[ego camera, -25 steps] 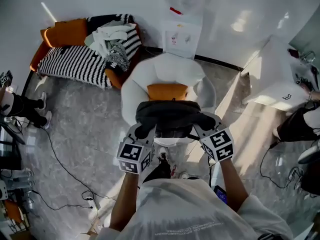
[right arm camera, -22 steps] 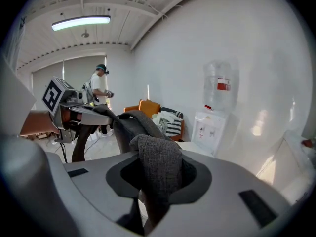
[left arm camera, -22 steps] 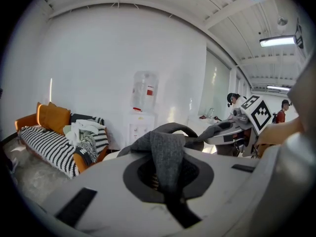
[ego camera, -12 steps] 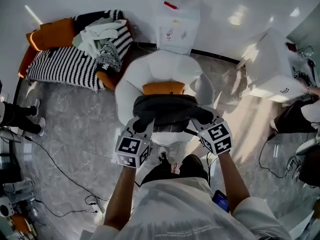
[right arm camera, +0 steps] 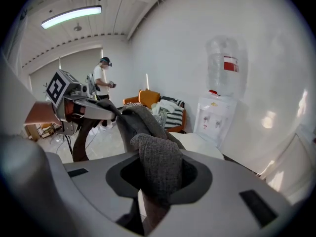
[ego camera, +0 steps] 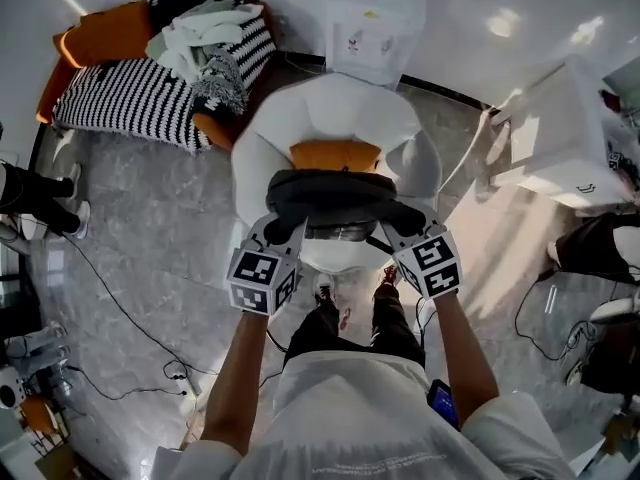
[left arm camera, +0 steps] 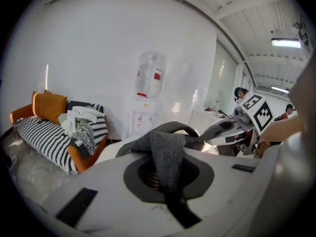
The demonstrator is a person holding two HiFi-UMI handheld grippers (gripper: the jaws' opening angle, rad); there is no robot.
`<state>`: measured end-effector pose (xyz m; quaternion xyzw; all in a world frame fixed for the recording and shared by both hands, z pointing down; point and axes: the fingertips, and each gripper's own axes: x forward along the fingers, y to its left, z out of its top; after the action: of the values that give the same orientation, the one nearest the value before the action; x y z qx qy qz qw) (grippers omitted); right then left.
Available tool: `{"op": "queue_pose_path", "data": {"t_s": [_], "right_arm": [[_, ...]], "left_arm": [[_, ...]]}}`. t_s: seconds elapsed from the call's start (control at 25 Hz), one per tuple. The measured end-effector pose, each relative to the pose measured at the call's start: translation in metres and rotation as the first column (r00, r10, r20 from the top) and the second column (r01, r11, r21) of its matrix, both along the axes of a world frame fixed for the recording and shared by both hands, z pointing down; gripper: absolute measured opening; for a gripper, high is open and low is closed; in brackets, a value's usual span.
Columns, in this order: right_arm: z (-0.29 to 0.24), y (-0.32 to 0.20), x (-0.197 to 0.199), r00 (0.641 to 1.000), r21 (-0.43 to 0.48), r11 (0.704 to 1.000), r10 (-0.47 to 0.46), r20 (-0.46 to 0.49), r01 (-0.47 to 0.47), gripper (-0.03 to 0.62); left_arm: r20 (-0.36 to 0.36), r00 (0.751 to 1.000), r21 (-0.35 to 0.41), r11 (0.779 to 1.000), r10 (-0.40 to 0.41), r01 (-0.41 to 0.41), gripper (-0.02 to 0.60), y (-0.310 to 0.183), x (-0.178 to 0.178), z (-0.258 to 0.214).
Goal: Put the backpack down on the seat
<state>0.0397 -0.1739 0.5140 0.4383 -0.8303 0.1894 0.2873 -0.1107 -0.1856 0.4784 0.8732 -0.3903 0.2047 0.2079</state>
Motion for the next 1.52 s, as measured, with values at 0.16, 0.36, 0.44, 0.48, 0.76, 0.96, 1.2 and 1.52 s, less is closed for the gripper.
{"op": "queue_pose_path", "data": {"t_s": [0.16, 0.36, 0.44, 0.48, 0.76, 0.96, 1.2, 1.52], "right_arm": [[0.024, -0.014, 0.000, 0.999, -0.032, 0.999, -0.044, 0.012, 0.044, 0.100], [0.053, -0.037, 0.007, 0.995, -0.048, 0.994, -0.095, 0.012, 0.095, 0.100], [0.066, -0.046, 0.006, 0.993, -0.063, 0.991, -0.121, 0.010, 0.121, 0.100], [0.073, -0.052, 0.006, 0.991, -0.068, 0.989, -0.130, 0.011, 0.131, 0.100], [0.110, -0.081, 0.013, 0.990, -0.096, 0.985, -0.142, 0.012, 0.143, 0.100], [0.133, -0.094, 0.023, 0.990, -0.121, 0.983, -0.137, 0.012, 0.138, 0.100], [0.164, -0.108, 0.033, 0.994, -0.156, 0.982, -0.107, 0.012, 0.108, 0.100], [0.200, -0.124, 0.041, 0.997, -0.200, 0.977, -0.078, 0.004, 0.077, 0.100]], "left_arm": [[0.021, 0.998, -0.020, 0.998, -0.056, 0.056, 0.009, -0.010, -0.001, 0.024], [0.026, 0.994, -0.041, 0.993, -0.106, 0.107, 0.009, -0.025, 0.006, 0.052], [0.027, 0.992, -0.053, 0.991, -0.125, 0.126, 0.009, -0.032, 0.005, 0.066], [0.031, 0.991, -0.059, 0.989, -0.133, 0.134, 0.009, -0.036, 0.005, 0.072], [0.054, 0.985, -0.100, 0.981, -0.163, 0.167, 0.009, -0.060, 0.011, 0.113], [0.057, 0.983, -0.123, 0.976, -0.175, 0.180, 0.009, -0.077, 0.021, 0.136], [0.054, 0.982, -0.158, 0.969, -0.183, 0.189, 0.009, -0.095, 0.031, 0.167], [0.067, 0.984, -0.191, 0.966, -0.164, 0.174, 0.011, -0.114, 0.038, 0.202]]}}
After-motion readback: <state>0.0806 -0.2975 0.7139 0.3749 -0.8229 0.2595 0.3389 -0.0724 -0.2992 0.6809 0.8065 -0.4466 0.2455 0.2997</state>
